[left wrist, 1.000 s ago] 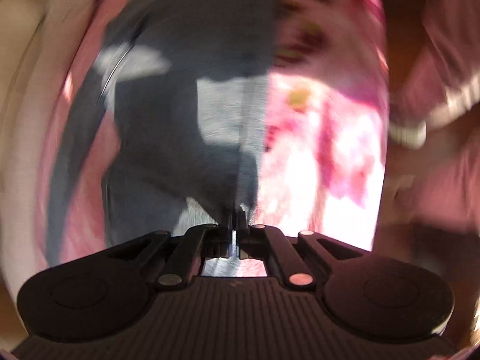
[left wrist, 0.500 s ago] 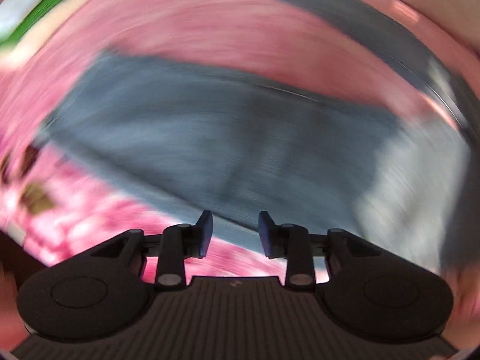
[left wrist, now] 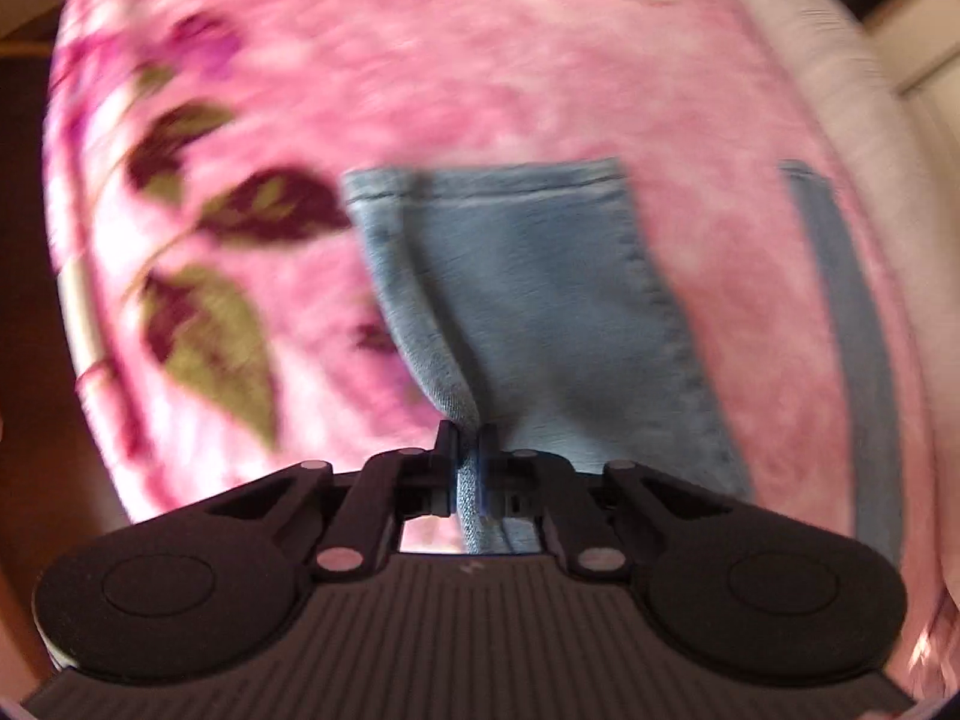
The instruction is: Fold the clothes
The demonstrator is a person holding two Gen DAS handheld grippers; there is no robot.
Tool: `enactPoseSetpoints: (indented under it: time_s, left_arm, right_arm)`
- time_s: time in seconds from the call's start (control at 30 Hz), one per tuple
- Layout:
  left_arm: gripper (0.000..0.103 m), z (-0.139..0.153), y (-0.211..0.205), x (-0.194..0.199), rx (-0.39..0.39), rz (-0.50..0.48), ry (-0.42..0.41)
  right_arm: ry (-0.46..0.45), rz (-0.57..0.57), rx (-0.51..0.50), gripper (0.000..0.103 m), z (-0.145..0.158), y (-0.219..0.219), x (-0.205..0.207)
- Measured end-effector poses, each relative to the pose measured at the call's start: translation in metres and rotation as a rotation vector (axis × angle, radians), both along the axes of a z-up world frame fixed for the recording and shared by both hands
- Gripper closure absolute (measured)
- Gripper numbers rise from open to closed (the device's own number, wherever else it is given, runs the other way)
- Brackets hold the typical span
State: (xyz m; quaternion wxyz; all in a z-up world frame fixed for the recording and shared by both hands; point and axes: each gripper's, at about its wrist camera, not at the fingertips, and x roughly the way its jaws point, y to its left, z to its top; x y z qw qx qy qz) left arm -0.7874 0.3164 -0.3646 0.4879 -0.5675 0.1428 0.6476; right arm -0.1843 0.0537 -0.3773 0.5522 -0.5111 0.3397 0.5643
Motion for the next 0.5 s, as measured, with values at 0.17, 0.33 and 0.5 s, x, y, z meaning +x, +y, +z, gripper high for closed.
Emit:
enactPoseSetpoints:
  time_s: [0.17,0.33,0.5]
  left_arm:
    - [0.1,0.069,-0.031,0.021,0.483,-0.27,0.111]
    - [0.097,0.012,-0.048,-0.001,0.274,-0.324,0.216]
    - [0.096,-0.017,-0.046,-0.02,0.166,-0.218,0.117]
  right_arm:
    - [-0.008,-0.032,-0.018,0.064,-0.003,0.003,-0.001]
    - [-0.001,-0.11,-0.016,0.064,-0.006,0.006,-0.001]
    - [-0.021,-0.123,-0.03,0.064,-0.005,0.006,-0.004]
